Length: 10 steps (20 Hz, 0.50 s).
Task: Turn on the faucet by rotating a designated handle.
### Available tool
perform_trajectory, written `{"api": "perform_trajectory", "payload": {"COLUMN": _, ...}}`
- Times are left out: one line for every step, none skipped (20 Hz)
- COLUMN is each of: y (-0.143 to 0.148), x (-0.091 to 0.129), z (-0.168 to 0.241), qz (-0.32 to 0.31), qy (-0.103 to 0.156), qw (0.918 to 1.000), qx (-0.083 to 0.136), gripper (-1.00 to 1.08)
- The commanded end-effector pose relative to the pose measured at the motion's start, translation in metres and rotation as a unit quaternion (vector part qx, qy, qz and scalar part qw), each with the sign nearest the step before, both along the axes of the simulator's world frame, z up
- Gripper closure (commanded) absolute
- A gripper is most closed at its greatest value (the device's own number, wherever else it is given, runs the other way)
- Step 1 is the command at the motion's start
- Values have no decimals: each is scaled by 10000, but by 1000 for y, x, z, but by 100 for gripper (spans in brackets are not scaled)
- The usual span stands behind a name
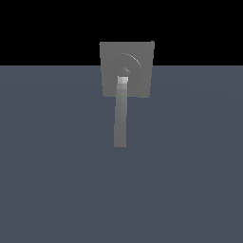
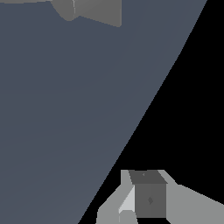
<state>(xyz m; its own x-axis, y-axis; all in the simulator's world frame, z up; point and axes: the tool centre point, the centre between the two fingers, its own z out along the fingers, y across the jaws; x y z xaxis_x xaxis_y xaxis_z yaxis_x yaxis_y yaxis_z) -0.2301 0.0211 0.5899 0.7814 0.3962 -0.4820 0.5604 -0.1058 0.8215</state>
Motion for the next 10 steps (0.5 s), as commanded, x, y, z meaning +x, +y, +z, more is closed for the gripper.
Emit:
{"api": "perform_trajectory", "payload": {"y": 13, "x": 5, "z": 9, "qz": 170, "qy": 267, "qw": 9970, "qx": -702, "gripper": 108}}
{"api": "perform_trajectory", "payload": {"y": 19, "x": 7, "z": 12, "qz": 225, "qy": 387, "qw": 9942, "qx": -979, "gripper": 108}}
{"api": "perform_trajectory", "payload": {"y": 25, "x": 9, "z": 14, "qz": 275, "qy": 512, "qw": 9904, "qx": -1256, "gripper": 108}}
{"api": "perform_trajectory", "payload": {"y": 31, "x": 11, "z": 16, "qz": 319, "qy": 642, "qw": 9856, "qx": -1533, "gripper": 108}}
{"api": "perform_trajectory", "payload": {"y": 37, "x": 14, "z": 18, "qz": 357, "qy": 777, "qw": 9798, "qx": -1808, "gripper": 108}}
{"api": "perform_trajectory", "payload": {"y": 44, "x": 16, "z": 19, "qz": 390, "qy": 917, "qw": 9730, "qx": -2082, "gripper": 108}}
{"api": "perform_trajectory", "payload": {"y": 50, "x": 19, "z": 20, "qz": 417, "qy": 1062, "qw": 9652, "qx": -2353, "gripper": 108}}
{"api": "perform_trajectory", "payload": {"y": 57, "x": 22, "z": 20, "qz": 438, "qy": 1211, "qw": 9564, "qx": -2622, "gripper": 108}}
{"api": "perform_trajectory", "payload": {"y": 64, "x": 25, "z": 20, "qz": 454, "qy": 1365, "qw": 9465, "qx": -2889, "gripper": 108}}
{"api": "perform_trajectory", "payload": {"y": 71, "x": 28, "z": 20, "qz": 465, "qy": 1522, "qw": 9356, "qx": -3151, "gripper": 108}}
